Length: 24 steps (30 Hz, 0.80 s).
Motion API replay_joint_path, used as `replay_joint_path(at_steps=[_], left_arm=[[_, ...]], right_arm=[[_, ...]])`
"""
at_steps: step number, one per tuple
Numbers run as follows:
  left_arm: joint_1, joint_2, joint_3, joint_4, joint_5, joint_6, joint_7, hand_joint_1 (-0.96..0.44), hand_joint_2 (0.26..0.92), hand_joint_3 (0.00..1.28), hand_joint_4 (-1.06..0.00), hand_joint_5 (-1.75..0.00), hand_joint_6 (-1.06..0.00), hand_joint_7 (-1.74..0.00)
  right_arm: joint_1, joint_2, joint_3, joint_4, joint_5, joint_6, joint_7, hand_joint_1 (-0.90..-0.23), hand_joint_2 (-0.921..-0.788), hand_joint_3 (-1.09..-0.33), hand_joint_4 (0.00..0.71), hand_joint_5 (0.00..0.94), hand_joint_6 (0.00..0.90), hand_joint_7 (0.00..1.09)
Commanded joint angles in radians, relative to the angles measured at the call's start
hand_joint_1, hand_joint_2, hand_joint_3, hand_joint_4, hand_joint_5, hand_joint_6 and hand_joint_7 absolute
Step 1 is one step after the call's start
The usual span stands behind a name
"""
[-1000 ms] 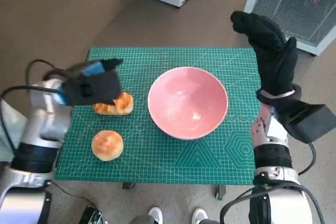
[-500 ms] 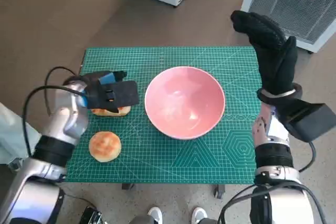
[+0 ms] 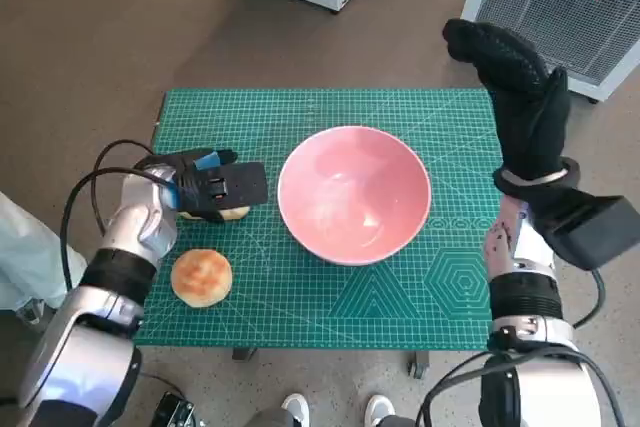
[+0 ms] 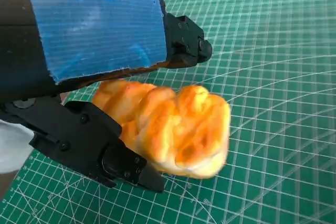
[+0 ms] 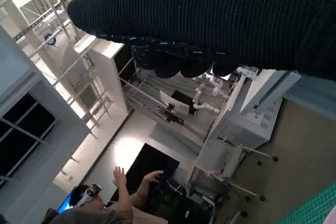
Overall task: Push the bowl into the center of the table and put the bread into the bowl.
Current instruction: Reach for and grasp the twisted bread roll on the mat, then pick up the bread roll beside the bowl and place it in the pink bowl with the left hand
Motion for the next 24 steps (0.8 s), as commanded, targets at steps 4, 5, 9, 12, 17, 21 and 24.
replay_joint_path(at_steps=[4,5,9,12,17,21,24], left_arm=[[-0.049,-0.032,-0.021,0.106,0.007,-0.001,0.091,0.02,0.766,0.03,-0.4,-0.07,-0.42,-0.03],[-0.051,-0.034,-0.023,0.113,0.007,-0.003,0.098,0.03,0.771,0.03,-0.43,-0.08,-0.43,-0.03],[-0.051,-0.038,-0.041,0.148,0.02,-0.018,0.162,0.17,0.837,0.06,-0.55,-0.73,-0.59,-0.04],[-0.043,-0.034,-0.051,0.167,0.029,-0.046,0.224,0.3,0.893,0.08,-0.62,-1.09,-0.72,-0.11],[-0.035,-0.028,-0.066,0.191,0.033,-0.082,0.291,0.09,0.902,0.09,-0.68,-1.27,-0.65,-0.85],[-0.027,-0.018,-0.072,0.204,0.032,-0.123,0.335,0.02,0.899,0.09,-0.7,-1.25,-0.66,-0.98],[-0.026,-0.011,-0.075,0.213,0.031,-0.148,0.357,0.01,0.901,0.07,-0.7,-1.26,-0.69,-0.98]], right_arm=[[0.023,-0.007,0.002,0.01,0.005,0.018,0.012,-0.725,-0.921,-0.661,0.194,0.0,0.272,0.08],[0.023,-0.007,0.002,0.01,0.006,0.018,0.012,-0.724,-0.921,-0.661,0.194,0.0,0.272,0.08],[0.024,-0.005,0.002,0.006,0.006,0.02,0.012,-0.721,-0.921,-0.659,0.194,0.001,0.272,0.09],[0.026,-0.003,0.003,0.001,0.007,0.02,0.012,-0.72,-0.921,-0.659,0.194,0.0,0.272,0.09],[0.026,-0.003,0.004,0.001,0.008,0.021,0.011,-0.719,-0.921,-0.659,0.194,0.0,0.271,0.09],[0.028,-0.002,0.004,-0.001,0.012,0.023,0.015,-0.719,-0.921,-0.658,0.194,0.0,0.27,0.08],[0.028,-0.002,0.005,-0.001,0.015,0.024,0.016,-0.719,-0.921,-0.657,0.194,0.0,0.269,0.08]])
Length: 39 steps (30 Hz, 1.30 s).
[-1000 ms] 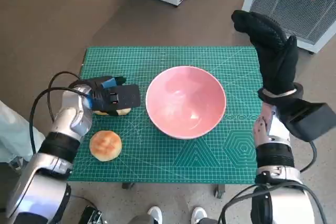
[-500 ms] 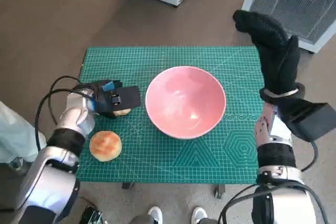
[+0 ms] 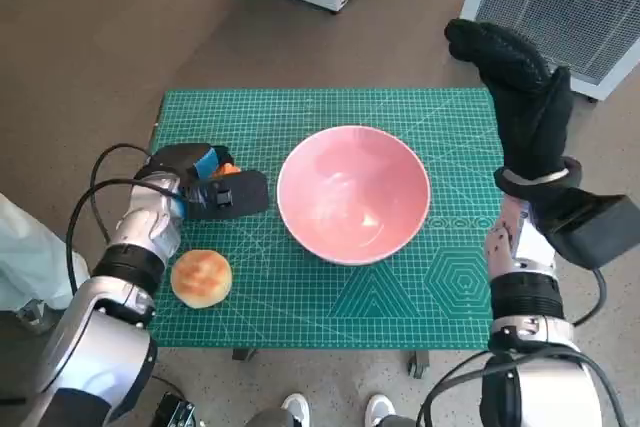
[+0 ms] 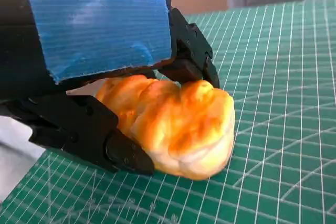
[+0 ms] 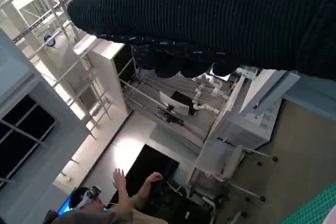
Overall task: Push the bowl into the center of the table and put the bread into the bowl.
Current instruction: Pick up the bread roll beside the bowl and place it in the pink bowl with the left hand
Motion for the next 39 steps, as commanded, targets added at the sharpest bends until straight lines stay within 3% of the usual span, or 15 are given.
replay_joint_path(at_steps=[1,14,29,34,39], left_arm=[[0.013,0.02,-0.012,0.021,0.008,-0.044,0.026,0.01,0.901,0.07,-0.69,-1.26,-0.7,-0.98],[-0.022,0.077,0.066,-0.092,-0.071,-0.096,-0.031,0.0,0.919,0.05,-0.68,-1.28,-0.7,-0.98],[0.1,0.146,0.292,-0.729,-0.228,-0.129,-0.059,0.0,0.911,0.04,-0.76,-1.12,-0.67,-1.09],[0.117,0.112,0.301,-0.858,-0.227,-0.109,-0.06,0.0,0.911,0.03,-0.77,-1.11,-0.67,-1.1],[0.114,0.074,0.274,-0.965,-0.217,-0.073,-0.123,0.0,0.911,0.03,-0.77,-1.1,-0.67,-1.1]], right_arm=[[0.028,0.0,0.005,0.003,0.001,0.015,0.013,-0.719,-0.921,-0.657,0.194,0.0,0.268,0.08],[0.033,0.001,0.001,-0.001,0.015,0.02,0.03,-0.717,-0.921,-0.656,0.194,0.0,0.265,0.08],[0.043,-0.002,-0.001,-0.017,0.012,0.018,0.026,-0.715,-0.921,-0.653,0.196,0.001,0.262,0.08],[0.047,-0.005,-0.003,-0.02,0.015,0.018,0.028,-0.715,-0.921,-0.653,0.196,0.001,0.262,0.08],[0.05,-0.007,-0.005,-0.025,0.014,0.02,0.024,-0.715,-0.921,-0.651,0.198,0.002,0.262,0.08]])
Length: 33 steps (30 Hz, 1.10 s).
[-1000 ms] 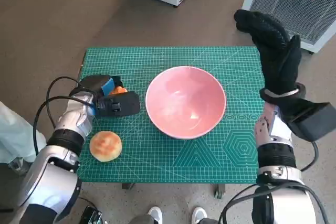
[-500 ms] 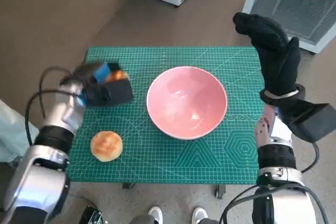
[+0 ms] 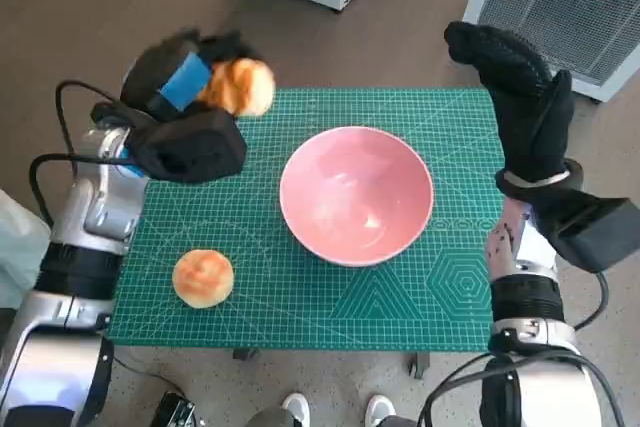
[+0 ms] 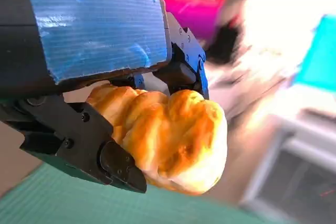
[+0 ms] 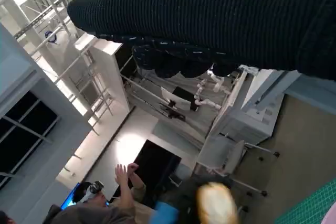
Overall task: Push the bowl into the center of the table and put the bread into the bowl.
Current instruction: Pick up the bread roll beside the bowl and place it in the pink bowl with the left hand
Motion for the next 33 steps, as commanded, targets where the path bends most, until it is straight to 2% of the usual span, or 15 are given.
replay_joint_path(at_steps=[1,5,13,24,33], left_arm=[[0.008,-0.043,-0.022,-0.106,-0.004,0.031,-0.067,0.0,0.911,0.03,-0.77,-1.09,-0.67,-1.11],[-0.014,-0.081,-0.054,-0.111,-0.003,0.024,-0.116,0.0,0.912,0.03,-0.77,-1.09,-0.66,-1.12],[-0.036,-0.16,-0.129,-0.012,0.006,-0.044,-0.181,0.0,0.917,0.03,-0.77,-1.1,-0.64,-1.13],[-0.039,-0.228,-0.241,0.104,0.109,-0.09,-0.164,0.0,0.92,0.05,-0.74,-1.18,-0.63,-1.1],[-0.043,-0.254,-0.282,0.213,0.164,-0.112,-0.145,0.0,0.92,0.07,-0.7,-1.25,-0.61,-1.09]], right_arm=[[0.029,-0.004,-0.001,-0.004,0.006,0.011,0.003,-0.715,-0.921,-0.65,0.198,0.002,0.262,0.08],[0.031,-0.004,0.0,-0.004,0.003,0.01,0.0,-0.716,-0.921,-0.65,0.198,0.002,0.262,0.08],[0.041,-0.002,0.001,-0.018,0.0,0.008,-0.006,-0.717,-0.921,-0.649,0.2,0.002,0.264,0.08],[0.055,-0.008,-0.006,-0.031,0.01,0.017,-0.006,-0.72,-0.921,-0.652,0.206,0.004,0.272,0.08],[0.072,-0.008,-0.011,-0.047,0.008,0.015,-0.018,-0.72,-0.921,-0.648,0.211,0.005,0.28,0.08]])
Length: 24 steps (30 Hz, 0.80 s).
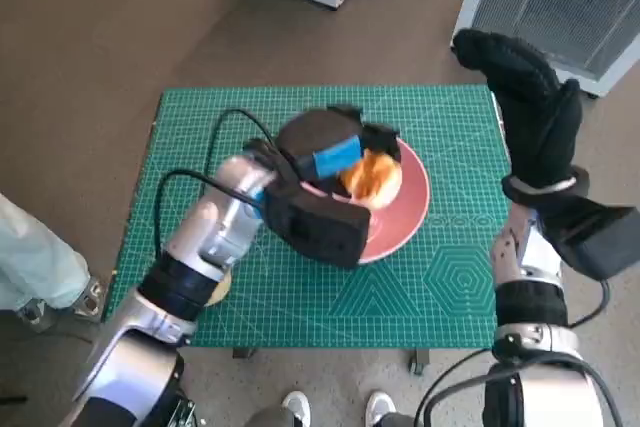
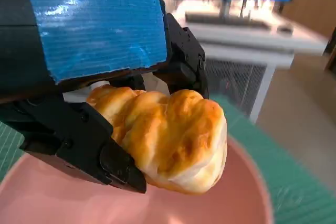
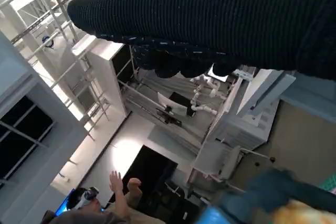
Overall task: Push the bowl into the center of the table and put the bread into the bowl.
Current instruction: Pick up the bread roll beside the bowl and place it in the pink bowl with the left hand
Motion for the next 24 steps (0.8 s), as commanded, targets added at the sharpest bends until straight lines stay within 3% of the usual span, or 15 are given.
replay_joint_path(at_steps=[1,5,6,8,11,15,24], left_arm=[[-0.022,-0.014,-0.018,0.059,0.024,-0.014,0.017,0.0,0.92,0.08,-0.69,-1.27,-0.61,-1.08],[-0.018,-0.021,-0.008,0.089,0.001,-0.016,-0.012,0.0,0.921,0.18,-0.54,-1.32,-0.52,-1.28],[-0.015,-0.021,-0.003,0.094,-0.011,-0.018,-0.025,0.0,0.9,0.18,-0.47,-1.14,-0.45,-1.14],[-0.008,-0.019,0.01,0.089,-0.039,-0.007,-0.067,0.0,0.861,0.13,-0.34,-0.5,-0.37,-0.57],[-0.001,-0.009,0.017,0.046,-0.059,0.037,-0.137,-0.02,0.837,0.07,-0.17,-0.17,-0.3,-0.21],[0.01,0.009,0.039,-0.017,-0.089,0.067,-0.199,-0.1,0.81,0.03,-0.06,-0.03,-0.25,-0.05],[0.058,0.087,0.122,-0.188,-0.198,0.076,-0.327,-0.22,0.792,0.01,-0.01,0.0,-0.22,0.0]], right_arm=[[0.034,-0.004,-0.004,-0.01,0.006,0.011,-0.014,-0.721,-0.921,-0.647,0.212,0.005,0.281,0.08],[0.04,-0.003,-0.004,-0.017,0.003,0.008,-0.022,-0.72,-0.921,-0.646,0.213,0.005,0.282,0.08],[0.041,-0.003,-0.004,-0.018,0.002,0.008,-0.024,-0.72,-0.921,-0.646,0.213,0.005,0.282,0.08],[0.042,-0.002,-0.004,-0.021,0.002,0.009,-0.027,-0.719,-0.921,-0.646,0.213,0.005,0.283,0.08],[0.044,0.0,-0.003,-0.025,0.003,0.012,-0.03,-0.719,-0.921,-0.646,0.214,0.004,0.284,0.08],[0.045,0.001,-0.003,-0.024,0.0,0.01,-0.036,-0.719,-0.921,-0.645,0.217,0.005,0.287,0.08],[0.044,0.004,0.003,-0.024,-0.004,0.012,-0.045,-0.714,-0.921,-0.648,0.219,0.005,0.288,0.08]])
